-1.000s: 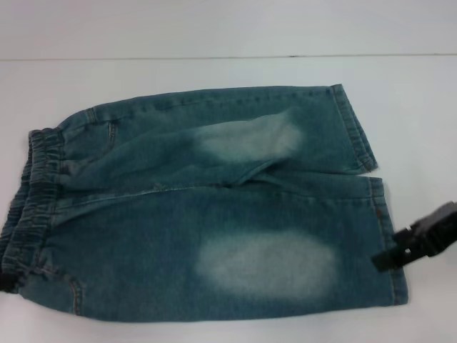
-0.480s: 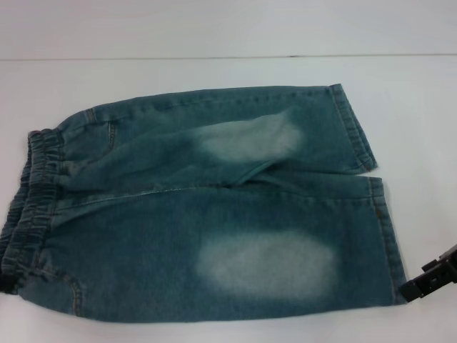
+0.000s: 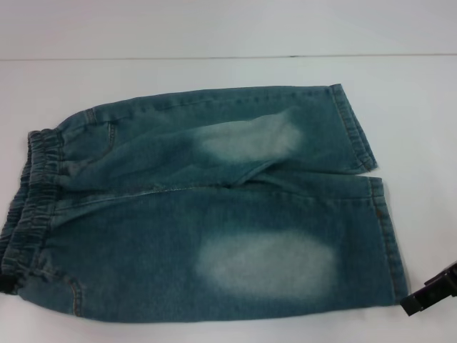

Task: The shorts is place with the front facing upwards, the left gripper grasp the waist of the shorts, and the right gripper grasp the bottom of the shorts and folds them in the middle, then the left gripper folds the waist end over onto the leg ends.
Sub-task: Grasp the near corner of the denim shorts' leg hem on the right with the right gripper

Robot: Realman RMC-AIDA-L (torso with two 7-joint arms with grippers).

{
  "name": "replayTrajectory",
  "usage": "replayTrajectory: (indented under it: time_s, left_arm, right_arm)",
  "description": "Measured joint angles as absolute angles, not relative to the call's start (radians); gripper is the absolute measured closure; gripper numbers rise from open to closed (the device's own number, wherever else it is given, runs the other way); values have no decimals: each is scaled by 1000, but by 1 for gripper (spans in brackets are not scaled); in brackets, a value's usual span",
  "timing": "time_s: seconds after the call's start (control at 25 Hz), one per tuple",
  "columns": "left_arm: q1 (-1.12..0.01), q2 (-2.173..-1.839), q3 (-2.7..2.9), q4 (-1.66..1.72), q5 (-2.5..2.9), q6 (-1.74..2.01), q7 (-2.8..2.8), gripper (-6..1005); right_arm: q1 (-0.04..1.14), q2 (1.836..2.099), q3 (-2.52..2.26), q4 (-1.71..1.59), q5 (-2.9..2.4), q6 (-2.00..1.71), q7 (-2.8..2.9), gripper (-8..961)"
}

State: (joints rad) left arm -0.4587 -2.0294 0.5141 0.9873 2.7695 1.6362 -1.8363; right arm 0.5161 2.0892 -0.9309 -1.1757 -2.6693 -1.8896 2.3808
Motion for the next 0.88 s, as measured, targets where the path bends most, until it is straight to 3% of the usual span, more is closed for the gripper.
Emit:
replayTrajectory:
  time_s: [0.88]
  left_arm:
    - [-468,-2029,526,986,2780,1637,-1840,921]
  right_arm:
    - [540,2088,-930,-1062,-2640,-1825,2336,173]
